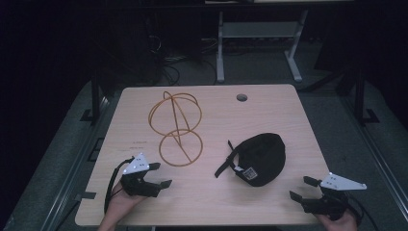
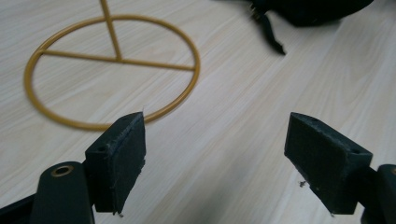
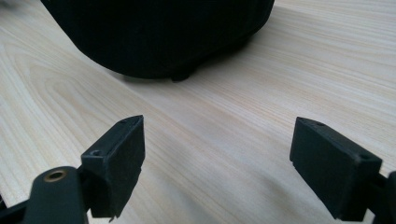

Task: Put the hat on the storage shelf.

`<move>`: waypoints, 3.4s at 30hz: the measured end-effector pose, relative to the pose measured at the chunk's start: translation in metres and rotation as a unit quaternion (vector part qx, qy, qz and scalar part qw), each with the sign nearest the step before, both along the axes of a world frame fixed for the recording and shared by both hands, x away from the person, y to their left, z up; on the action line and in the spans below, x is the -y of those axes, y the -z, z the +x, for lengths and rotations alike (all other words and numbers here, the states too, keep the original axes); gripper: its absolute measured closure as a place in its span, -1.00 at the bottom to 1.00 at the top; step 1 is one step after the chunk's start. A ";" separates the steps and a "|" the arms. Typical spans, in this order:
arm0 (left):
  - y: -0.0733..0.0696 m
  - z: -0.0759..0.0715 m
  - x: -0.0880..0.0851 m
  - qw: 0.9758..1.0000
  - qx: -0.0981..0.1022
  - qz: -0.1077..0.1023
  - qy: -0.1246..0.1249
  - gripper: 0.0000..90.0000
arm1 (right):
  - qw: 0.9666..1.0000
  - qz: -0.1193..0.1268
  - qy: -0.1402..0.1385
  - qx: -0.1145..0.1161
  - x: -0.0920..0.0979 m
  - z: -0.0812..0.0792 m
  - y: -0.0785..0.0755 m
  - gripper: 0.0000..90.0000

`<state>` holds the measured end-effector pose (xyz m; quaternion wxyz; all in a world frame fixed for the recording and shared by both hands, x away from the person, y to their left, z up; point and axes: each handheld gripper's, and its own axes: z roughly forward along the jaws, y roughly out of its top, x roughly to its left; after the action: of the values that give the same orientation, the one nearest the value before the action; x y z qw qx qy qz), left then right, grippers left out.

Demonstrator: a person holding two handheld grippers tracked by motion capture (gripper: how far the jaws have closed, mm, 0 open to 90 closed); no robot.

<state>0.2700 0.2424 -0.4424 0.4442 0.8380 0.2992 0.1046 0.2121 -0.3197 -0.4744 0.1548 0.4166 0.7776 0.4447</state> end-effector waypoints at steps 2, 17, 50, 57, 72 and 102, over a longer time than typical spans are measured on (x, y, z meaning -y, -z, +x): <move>0.000 0.000 0.004 1.000 0.002 0.001 0.004 -0.56 | 1.000 0.002 0.001 -0.002 0.001 0.001 0.000 -0.61; -0.005 -0.010 0.037 0.998 -0.002 0.003 0.062 -0.57 | 1.000 0.011 0.001 0.001 -0.001 -0.002 -0.002 -0.62; -0.054 -0.002 0.162 0.979 0.015 0.004 0.201 -0.50 | 1.000 0.023 0.006 0.007 -0.004 -0.005 -0.003 -0.62; -0.059 0.002 0.199 0.973 -0.002 0.021 0.230 -0.48 | 1.000 0.021 -0.004 0.008 -0.007 -0.005 -0.003 -0.62; -0.054 0.022 0.233 0.967 -0.023 0.078 0.241 -0.22 | 1.000 0.017 -0.008 0.006 -0.010 -0.004 -0.003 -0.62; -0.031 0.034 0.213 0.965 -0.046 0.022 0.259 0.76 | 0.999 0.027 -0.039 0.011 -0.040 0.012 -0.016 -0.62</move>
<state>0.3035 0.0298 -0.4116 0.4235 0.9002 0.0900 -0.0466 0.2241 -0.2793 -0.4582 0.1349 0.3848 0.7794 0.4757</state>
